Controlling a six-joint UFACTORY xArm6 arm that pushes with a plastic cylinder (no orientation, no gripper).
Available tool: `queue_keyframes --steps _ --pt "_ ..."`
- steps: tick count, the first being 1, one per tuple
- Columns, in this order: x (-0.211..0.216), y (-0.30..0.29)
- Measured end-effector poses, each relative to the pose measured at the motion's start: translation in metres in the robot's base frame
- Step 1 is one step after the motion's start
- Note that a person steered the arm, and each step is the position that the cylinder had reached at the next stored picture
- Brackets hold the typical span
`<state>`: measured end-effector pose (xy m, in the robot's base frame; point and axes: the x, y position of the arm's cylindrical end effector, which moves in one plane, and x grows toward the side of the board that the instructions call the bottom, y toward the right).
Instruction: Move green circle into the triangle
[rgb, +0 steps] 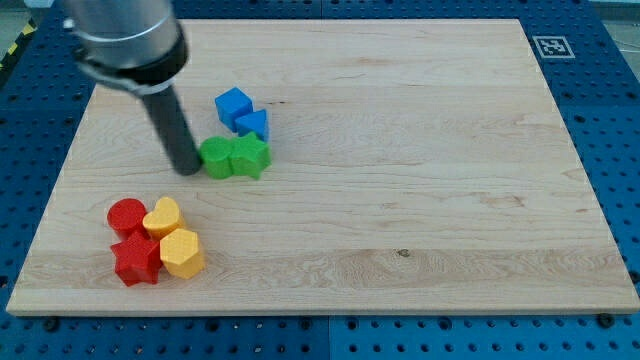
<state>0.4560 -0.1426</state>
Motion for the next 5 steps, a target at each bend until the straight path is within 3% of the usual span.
queue_keyframes --steps 3,5 --pt "0.033 0.015" --pt "-0.012 0.06"
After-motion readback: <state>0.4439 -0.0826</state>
